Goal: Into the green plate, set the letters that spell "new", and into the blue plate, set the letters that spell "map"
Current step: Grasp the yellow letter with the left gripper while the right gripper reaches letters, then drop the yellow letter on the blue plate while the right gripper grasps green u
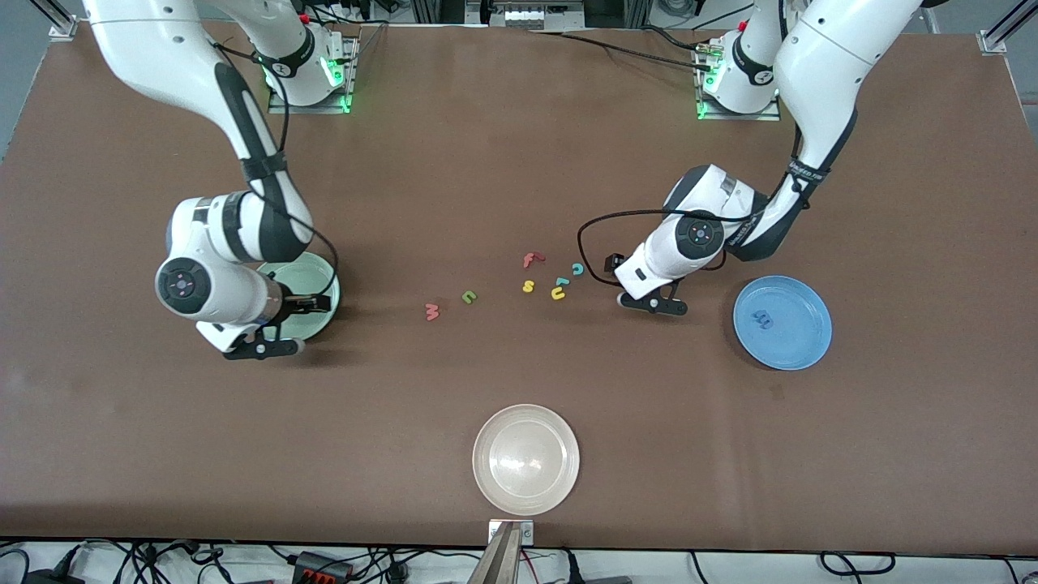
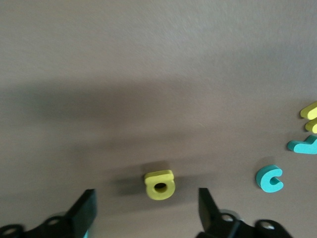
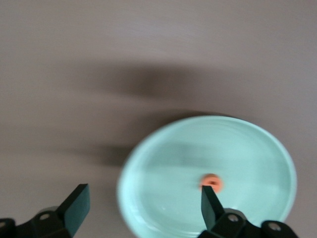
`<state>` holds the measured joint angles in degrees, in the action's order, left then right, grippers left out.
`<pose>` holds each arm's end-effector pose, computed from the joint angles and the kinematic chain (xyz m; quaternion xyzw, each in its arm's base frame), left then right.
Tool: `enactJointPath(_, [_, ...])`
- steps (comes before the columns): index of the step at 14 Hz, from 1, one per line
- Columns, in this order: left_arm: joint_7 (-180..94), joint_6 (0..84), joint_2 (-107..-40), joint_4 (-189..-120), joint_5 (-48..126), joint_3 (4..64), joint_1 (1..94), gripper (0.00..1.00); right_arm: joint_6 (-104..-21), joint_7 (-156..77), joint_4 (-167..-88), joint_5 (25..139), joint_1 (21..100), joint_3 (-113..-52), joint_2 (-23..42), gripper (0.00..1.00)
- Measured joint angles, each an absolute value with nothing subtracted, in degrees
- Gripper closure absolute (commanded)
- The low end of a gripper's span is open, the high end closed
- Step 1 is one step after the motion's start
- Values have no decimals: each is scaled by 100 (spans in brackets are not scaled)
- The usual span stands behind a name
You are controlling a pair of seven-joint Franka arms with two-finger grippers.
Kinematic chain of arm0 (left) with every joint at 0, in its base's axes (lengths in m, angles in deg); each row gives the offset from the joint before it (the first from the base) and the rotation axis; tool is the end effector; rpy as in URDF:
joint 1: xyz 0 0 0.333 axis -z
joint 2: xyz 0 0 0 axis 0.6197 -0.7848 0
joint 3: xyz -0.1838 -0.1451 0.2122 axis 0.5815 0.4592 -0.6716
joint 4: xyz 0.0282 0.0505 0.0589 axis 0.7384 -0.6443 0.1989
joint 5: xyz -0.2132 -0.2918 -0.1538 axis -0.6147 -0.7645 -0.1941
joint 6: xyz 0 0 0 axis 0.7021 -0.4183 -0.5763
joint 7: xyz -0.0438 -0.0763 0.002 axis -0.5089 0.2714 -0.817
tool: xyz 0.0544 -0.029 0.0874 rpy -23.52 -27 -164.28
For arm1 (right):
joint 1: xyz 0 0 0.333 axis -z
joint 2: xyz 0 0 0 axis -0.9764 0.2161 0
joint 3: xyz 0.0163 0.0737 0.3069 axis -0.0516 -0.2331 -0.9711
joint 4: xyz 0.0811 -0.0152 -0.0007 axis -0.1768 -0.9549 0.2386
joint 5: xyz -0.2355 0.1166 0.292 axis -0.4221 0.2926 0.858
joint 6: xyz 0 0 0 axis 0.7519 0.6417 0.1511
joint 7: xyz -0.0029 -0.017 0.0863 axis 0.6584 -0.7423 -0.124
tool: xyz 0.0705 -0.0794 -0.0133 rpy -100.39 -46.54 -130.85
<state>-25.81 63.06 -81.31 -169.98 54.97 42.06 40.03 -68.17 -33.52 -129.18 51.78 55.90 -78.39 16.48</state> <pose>0.5194 -0.2769 0.1772 0.9924 -0.0619 -0.0933 0.0508 0.6265 0.1466 0.2576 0.9942 0.0697 -0.0815 0.0029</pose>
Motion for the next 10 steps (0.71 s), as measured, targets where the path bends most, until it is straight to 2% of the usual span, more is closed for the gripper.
enactJointPath(1, [-2581, 6355, -8176, -17002, 5497, 4206, 4028, 49, -6820, -3337, -12857, 5180, 5391, -7847, 1645, 14])
enactJointPath(2, [-2581, 6382, -8203, -17002, 5497, 4206, 4039, 52, -6822, -3311, -12792, 5181, 5182, -7856, 1656, 16])
enactJointPath(4, [-2584, 6394, -8207, -16997, 5497, 4196, 4037, 52, -6832, -3154, -12663, 5181, 4790, -7862, 1733, 23])
enactJointPath(6, [-2588, 6410, -8207, -16984, 5580, 4176, 4029, 56, -6949, -3048, -12538, 5181, 4475, -7872, 1897, 23])
enactJointPath(8, [-2588, 6417, -8207, -16975, 5729, 4149, 4005, 69, -7293, -3037, -12469, 5180, 4179, -7877, 2088, 27])
enactJointPath(10, [-2588, 6416, -8205, -16974, 5770, 4143, 3992, 77, -7665, -3038, -12445, 5180, 3947, -7881, 2251, 31])
